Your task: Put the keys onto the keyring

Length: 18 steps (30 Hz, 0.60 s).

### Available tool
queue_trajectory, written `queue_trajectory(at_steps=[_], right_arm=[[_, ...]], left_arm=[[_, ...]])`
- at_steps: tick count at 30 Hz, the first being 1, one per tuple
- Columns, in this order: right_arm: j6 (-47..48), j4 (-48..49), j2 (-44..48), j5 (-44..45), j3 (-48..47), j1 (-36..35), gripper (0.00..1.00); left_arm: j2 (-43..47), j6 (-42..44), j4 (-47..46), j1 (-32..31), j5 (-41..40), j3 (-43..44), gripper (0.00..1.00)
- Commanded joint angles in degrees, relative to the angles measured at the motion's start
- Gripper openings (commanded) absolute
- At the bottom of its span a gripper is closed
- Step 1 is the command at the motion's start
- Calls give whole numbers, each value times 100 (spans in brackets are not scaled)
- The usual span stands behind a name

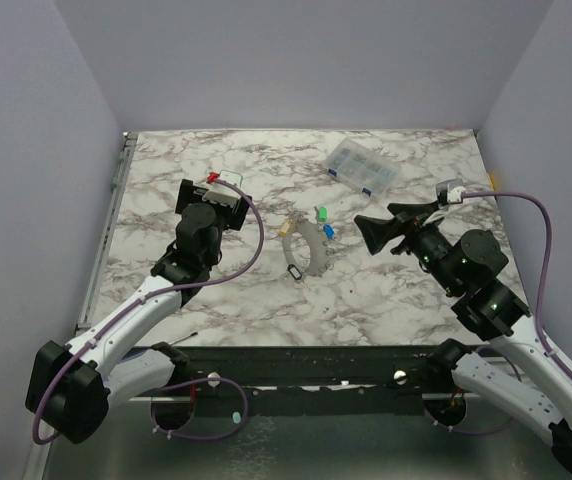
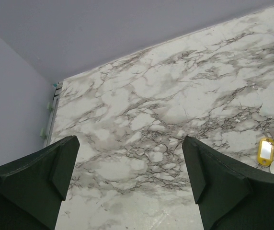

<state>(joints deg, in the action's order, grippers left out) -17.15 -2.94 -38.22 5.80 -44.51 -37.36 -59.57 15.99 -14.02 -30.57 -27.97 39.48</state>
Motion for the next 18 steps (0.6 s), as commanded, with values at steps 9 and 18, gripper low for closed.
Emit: queue_trajectory(at_steps=[9,18], right_arm=[[-133,-216,106,-84,21,32,100],[-253,-213,72,-87,27,27,100]], left_arm=[[-71,279,-80,-143,-229,-86,99],[-98,313,-101,-143,-185,-86,99]])
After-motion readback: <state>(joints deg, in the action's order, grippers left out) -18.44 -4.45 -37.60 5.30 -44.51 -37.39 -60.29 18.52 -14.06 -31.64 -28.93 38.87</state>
